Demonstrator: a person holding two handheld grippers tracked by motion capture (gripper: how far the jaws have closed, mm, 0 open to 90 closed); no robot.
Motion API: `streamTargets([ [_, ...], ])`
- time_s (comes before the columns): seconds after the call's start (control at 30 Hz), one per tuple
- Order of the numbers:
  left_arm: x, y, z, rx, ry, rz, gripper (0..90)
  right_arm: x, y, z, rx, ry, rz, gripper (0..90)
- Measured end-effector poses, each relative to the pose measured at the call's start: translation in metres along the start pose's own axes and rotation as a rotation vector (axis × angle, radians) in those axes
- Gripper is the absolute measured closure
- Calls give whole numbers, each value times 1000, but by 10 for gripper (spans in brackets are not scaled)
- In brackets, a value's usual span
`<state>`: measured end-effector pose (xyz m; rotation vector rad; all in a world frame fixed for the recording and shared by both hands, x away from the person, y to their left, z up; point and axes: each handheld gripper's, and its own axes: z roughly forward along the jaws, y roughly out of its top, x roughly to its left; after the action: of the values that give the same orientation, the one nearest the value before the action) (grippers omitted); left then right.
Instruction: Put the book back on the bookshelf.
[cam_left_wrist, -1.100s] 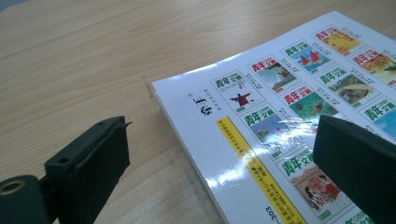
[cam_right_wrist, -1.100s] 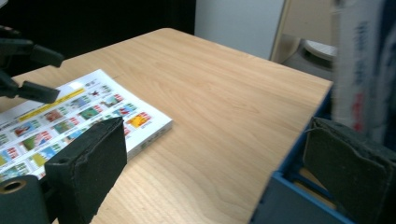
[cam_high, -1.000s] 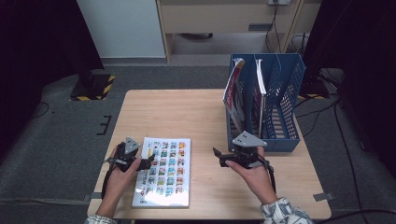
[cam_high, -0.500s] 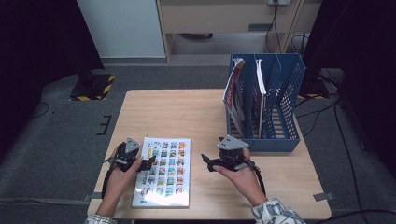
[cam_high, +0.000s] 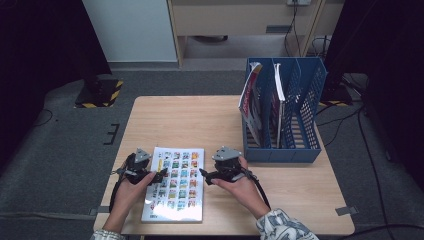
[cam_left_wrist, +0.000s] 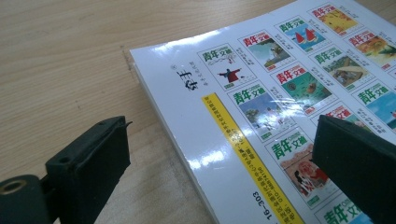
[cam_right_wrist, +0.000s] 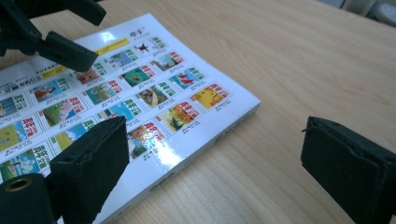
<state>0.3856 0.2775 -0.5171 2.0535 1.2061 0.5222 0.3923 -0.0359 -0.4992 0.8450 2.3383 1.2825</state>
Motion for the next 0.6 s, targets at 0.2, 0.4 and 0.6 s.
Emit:
streamTargets([
  [0.2, 1, -1, 2, 26, 5, -27, 51, 2, -4, 6, 43, 39, 39, 159],
  [0.4, 0, -2, 5, 27, -27, -52, 63, 5, -8, 10, 55, 71, 50, 181],
  [0.6, -2, -2, 8, 28, -61, -88, 66, 14, -11, 16, 80, 105, 51, 175],
])
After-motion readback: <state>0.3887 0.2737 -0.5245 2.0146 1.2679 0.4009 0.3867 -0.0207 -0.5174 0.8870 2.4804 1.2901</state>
